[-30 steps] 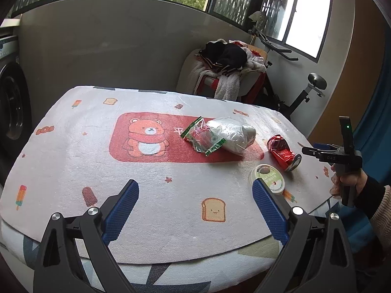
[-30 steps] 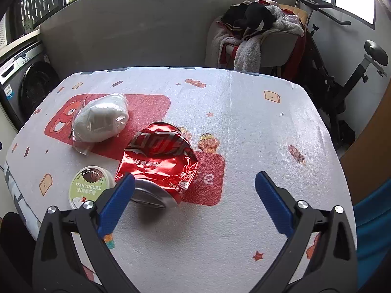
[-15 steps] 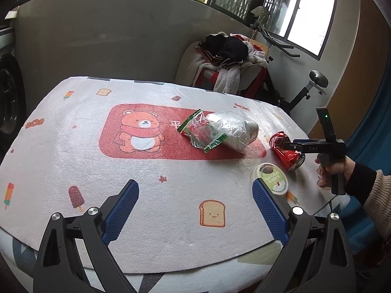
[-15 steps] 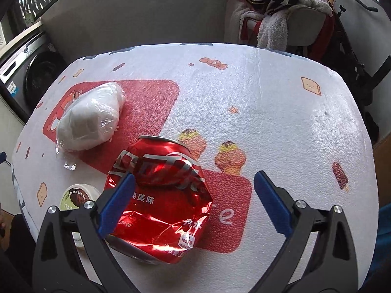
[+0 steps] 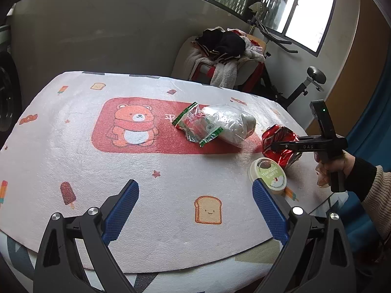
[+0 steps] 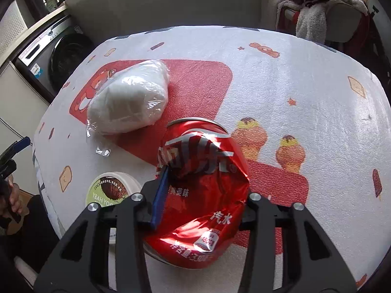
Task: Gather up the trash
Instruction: 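Move the right tool to the crushed red can and close on it, then grasp the clear snack wrapper with the left gripper while the right lifts the can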
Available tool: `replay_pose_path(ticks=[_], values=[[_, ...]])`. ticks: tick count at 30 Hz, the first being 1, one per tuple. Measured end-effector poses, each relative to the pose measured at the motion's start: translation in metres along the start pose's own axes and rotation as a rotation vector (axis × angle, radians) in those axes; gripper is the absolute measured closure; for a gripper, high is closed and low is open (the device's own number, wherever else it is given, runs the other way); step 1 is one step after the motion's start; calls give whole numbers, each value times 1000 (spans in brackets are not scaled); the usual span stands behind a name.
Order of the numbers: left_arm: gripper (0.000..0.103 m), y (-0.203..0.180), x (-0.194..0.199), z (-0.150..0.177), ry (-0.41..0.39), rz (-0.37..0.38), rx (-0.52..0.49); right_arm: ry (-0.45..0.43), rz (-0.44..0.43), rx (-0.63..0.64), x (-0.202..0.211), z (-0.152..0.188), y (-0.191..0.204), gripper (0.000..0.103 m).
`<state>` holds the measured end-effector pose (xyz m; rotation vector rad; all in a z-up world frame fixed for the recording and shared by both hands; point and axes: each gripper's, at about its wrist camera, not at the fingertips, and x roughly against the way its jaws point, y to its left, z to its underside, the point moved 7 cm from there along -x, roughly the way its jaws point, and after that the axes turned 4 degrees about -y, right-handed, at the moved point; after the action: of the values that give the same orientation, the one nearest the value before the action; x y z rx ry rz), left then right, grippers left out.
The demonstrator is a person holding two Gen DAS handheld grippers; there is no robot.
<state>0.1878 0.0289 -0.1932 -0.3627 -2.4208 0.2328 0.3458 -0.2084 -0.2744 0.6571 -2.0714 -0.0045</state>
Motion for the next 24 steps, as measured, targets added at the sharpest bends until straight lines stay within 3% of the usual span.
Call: replay_pose_path(ticks=[4,13,16,22,24], values=[[11,4,-5,-4,12,12,20,-91,2,-24,18,-2,6,91],[12,22,-49,-50,50,80,252,-256,125,-126,49,-2,-16,91],[20,20,-80,-65,88,109,316,-275,169,-132,52,1,-18,91],[36,23,-138,-76,153,132,505,-291,159,-146,58,11,-17,91],[37,25,-153,-77,164,128,536,-291,152,-151,60,15,-17,91]])
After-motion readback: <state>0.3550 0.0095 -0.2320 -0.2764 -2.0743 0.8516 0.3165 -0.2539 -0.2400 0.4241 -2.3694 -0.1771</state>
